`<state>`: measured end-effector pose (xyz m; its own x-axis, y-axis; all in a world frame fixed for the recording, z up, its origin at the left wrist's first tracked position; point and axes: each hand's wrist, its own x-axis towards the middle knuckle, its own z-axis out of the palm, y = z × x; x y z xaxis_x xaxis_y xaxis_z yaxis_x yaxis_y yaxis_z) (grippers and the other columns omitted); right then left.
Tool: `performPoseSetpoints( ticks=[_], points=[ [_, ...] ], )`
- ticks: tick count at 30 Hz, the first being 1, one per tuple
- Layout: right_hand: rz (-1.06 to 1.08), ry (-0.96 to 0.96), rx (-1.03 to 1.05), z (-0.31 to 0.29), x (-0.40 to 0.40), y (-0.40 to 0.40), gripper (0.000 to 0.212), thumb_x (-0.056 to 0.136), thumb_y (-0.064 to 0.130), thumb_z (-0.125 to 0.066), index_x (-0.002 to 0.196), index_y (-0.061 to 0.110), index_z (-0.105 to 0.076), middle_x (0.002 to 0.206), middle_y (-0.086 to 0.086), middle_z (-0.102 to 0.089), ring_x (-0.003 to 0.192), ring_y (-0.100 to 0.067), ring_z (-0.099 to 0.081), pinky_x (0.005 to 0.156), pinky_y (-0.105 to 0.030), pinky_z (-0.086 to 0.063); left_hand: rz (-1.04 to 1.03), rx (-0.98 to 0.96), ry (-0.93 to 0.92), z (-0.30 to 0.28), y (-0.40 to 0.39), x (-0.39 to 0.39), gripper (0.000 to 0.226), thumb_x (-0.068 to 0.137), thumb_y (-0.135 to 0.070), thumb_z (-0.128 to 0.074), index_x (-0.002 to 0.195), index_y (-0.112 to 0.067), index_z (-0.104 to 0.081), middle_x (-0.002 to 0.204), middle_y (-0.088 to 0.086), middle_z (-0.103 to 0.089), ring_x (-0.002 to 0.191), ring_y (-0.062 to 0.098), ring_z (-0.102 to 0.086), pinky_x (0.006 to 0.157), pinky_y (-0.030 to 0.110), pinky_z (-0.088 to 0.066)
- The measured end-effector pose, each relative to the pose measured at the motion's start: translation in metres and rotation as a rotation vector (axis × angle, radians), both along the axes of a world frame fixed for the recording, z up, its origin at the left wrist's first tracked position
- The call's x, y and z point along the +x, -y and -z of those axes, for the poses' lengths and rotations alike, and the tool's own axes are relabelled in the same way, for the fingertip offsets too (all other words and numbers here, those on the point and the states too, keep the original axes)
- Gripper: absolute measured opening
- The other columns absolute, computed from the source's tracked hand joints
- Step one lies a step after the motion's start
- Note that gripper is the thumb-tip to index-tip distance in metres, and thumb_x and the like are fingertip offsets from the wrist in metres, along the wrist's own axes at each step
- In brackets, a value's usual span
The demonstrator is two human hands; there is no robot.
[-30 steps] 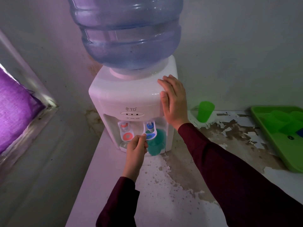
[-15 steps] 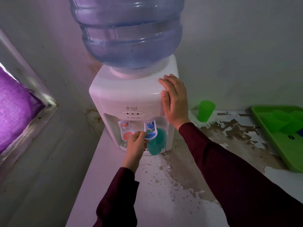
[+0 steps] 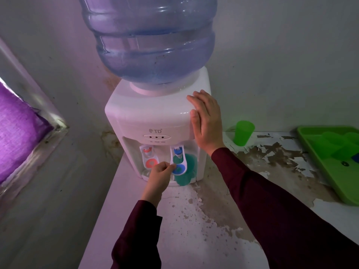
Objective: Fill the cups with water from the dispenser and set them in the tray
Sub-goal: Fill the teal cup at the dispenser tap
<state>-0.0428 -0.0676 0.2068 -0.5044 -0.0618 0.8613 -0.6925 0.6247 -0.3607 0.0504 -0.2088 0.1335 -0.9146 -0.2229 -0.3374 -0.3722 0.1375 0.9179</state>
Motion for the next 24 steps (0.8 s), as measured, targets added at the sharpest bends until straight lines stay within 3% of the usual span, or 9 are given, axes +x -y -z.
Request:
performPoseSetpoints(
  ticks=[8,12,16,20,24],
  points=[
    [-0.001,-0.007,0.0,0.002,-0.002,0.0,0.052,0.103,0.033,-0.022,0.122,0.004,-0.06,0.125,-0.015,-0.06,0.126,-0.028,-0.047,0.106,-0.046,-0.039,-0.114,-0.132,-0.152,0.034,-0.017,-0.005,0.021,0.093,-0.025,-0.054,0.085,-0.007,-0.061,0.084,0.01,-0.062,0.076,0.021,-0.056,0.066,0.025,-0.045],
    [-0.003,-0.014,0.001,0.003,-0.003,0.0,0.054,0.103,0.034,-0.021,0.122,0.004,-0.061,0.125,-0.015,-0.06,0.126,-0.027,-0.047,0.106,-0.045,-0.038,-0.201,-0.242,-0.269,0.048,-0.025,-0.007,0.019,0.093,-0.026,-0.053,0.103,-0.012,-0.061,0.108,0.009,-0.059,0.092,0.023,-0.057,0.071,0.022,-0.048],
    [-0.002,-0.003,-0.009,0.002,-0.002,0.001,0.055,0.103,0.035,-0.02,0.121,0.003,-0.061,0.124,-0.016,-0.061,0.126,-0.028,-0.047,0.105,-0.046,-0.039,-0.14,-0.159,-0.325,0.053,-0.03,-0.002,0.06,0.081,-0.046,-0.064,0.13,-0.018,-0.042,0.127,-0.008,-0.048,0.107,0.009,-0.052,0.073,0.009,-0.048],
    [-0.002,0.009,0.004,0.0,0.001,0.0,0.055,0.102,0.034,-0.021,0.121,0.002,-0.062,0.124,-0.017,-0.06,0.126,-0.029,-0.047,0.105,-0.044,-0.039,0.004,0.047,-0.294,0.062,-0.029,-0.003,0.079,0.07,-0.025,-0.081,0.134,-0.022,-0.036,0.122,-0.015,-0.053,0.11,-0.001,-0.054,0.076,0.009,-0.049],
    [-0.028,0.079,-0.055,0.002,0.007,0.001,0.05,0.103,0.034,-0.025,0.127,0.005,-0.058,0.134,-0.019,-0.051,0.134,-0.029,-0.037,0.11,-0.042,-0.037,-0.037,0.054,-0.281,0.066,-0.032,-0.002,0.067,0.069,-0.013,-0.081,0.126,-0.02,-0.045,0.118,-0.006,-0.059,0.104,0.001,-0.057,0.074,0.01,-0.052]
  ],
)
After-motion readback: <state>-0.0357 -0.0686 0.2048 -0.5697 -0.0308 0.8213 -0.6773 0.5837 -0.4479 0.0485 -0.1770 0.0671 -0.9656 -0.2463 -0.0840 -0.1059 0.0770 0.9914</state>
